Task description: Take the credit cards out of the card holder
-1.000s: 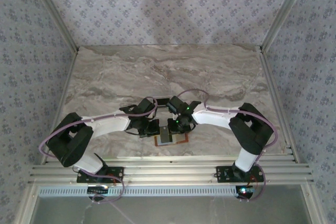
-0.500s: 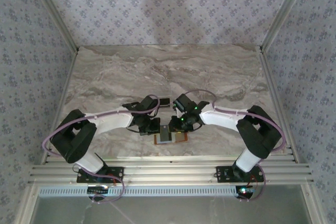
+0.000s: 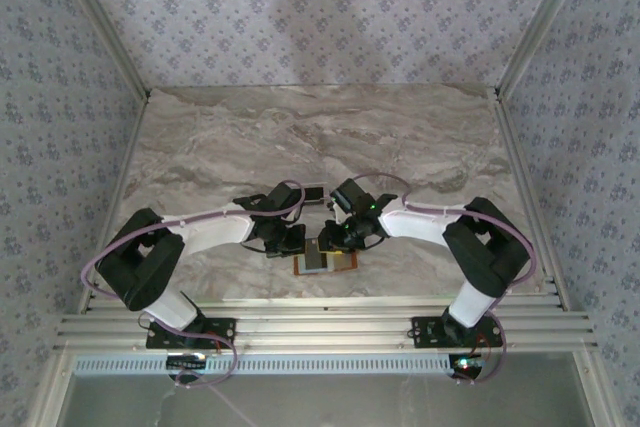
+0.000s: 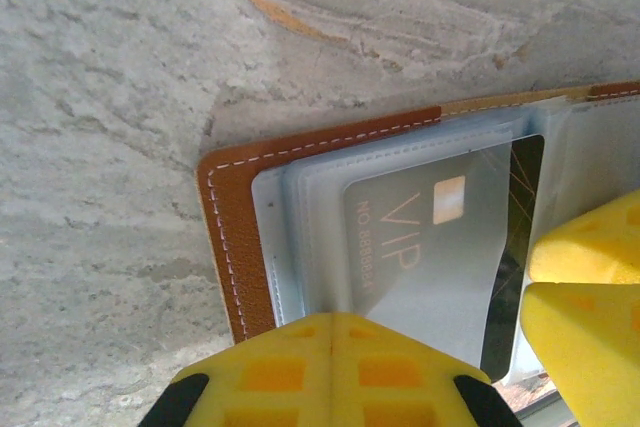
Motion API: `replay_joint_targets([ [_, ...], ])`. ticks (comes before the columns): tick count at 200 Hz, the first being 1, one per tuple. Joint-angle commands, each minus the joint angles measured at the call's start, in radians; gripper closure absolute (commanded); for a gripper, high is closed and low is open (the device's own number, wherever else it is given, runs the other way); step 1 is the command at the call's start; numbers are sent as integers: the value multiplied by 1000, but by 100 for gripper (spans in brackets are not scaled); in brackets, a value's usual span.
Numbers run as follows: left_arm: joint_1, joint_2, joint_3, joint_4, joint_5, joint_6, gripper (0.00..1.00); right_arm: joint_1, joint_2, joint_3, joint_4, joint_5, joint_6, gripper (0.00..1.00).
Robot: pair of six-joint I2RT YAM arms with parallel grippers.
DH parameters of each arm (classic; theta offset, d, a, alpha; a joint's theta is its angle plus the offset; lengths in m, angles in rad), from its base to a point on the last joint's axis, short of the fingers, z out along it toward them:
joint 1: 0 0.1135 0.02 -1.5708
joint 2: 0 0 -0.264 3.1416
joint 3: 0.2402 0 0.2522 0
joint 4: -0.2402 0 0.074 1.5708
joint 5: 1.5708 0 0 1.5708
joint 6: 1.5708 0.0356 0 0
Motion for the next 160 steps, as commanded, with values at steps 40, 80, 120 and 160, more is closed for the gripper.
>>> replay_joint_targets([
  [40,0,53,-9,-66,-59,23,100,-4,37,9,-37,1,-22,74],
  [80,-2,61,-10,-73,-62,29,100,-2,49,-4,16,-45,-7,75],
  [120,-2,69,-14,-75,-62,31,100,-4,36,-18,68,-88,10,77],
  [160,-2,70,-16,-74,-63,30,100,-10,8,-29,80,-94,14,84],
])
